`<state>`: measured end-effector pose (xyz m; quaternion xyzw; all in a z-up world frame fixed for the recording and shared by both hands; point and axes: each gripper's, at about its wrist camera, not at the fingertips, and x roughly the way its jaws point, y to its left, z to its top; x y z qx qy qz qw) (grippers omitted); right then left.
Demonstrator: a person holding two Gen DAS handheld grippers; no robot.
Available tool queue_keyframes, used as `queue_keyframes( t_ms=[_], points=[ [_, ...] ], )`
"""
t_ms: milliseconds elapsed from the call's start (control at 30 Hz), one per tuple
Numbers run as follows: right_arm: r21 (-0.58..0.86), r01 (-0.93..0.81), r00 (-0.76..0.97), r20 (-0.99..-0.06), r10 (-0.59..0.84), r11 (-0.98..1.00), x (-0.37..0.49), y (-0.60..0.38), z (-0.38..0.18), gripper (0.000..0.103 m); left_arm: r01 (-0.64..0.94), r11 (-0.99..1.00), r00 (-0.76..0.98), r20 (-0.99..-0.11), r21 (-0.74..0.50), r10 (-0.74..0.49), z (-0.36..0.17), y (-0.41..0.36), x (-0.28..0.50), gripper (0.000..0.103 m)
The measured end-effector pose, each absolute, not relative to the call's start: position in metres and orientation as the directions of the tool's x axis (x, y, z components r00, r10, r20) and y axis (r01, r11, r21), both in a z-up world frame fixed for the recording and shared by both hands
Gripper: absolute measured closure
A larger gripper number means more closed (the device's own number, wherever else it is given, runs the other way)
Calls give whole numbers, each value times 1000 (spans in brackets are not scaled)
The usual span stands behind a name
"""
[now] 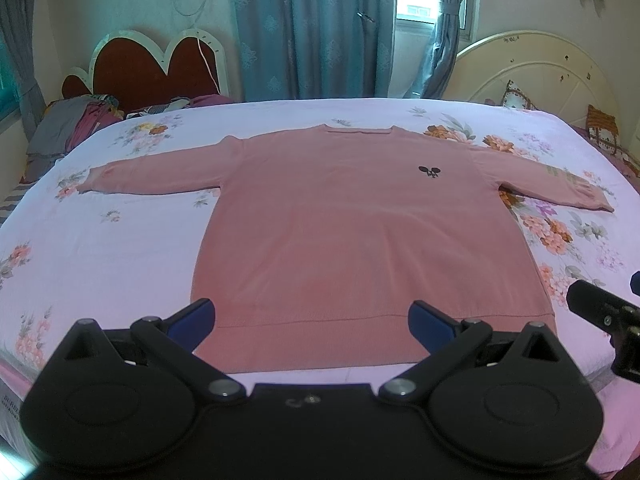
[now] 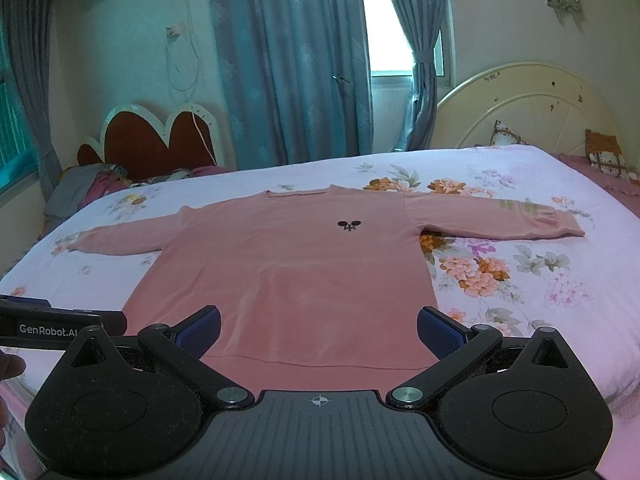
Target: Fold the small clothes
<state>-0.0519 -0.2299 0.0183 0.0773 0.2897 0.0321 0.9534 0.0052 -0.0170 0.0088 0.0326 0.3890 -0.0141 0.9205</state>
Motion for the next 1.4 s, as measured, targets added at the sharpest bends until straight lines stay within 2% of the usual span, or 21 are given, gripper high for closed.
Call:
queue_keyframes(
  t_ms=[833,1400],
  points=[
    [164,-1,824,-559,94,987,-42,-236,15,0,55,997,686,-727,50,-1,3,-21,16,0],
    [138,139,801,-598,-30,981,22,-246,0,0,93,994,667,-745,51,-24,-14,-14,103,0]
  ],
)
